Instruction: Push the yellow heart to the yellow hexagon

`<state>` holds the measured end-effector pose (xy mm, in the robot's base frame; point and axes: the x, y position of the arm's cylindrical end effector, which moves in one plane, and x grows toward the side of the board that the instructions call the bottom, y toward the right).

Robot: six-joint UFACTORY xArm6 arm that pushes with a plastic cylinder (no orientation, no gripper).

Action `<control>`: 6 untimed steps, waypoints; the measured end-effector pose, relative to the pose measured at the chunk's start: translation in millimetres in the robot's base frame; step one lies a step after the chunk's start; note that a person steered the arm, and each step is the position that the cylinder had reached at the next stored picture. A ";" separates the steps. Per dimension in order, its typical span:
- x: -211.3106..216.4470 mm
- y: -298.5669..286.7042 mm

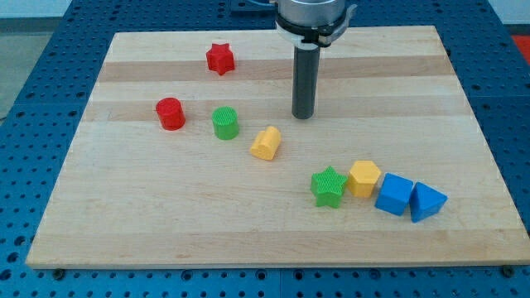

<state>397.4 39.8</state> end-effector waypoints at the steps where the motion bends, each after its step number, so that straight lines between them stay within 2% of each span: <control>1: 0.0 0.0; 2: -20.0 -8.0; 3: -30.4 -60.9; 4: 6.3 -80.1; 6: 29.2 -127.6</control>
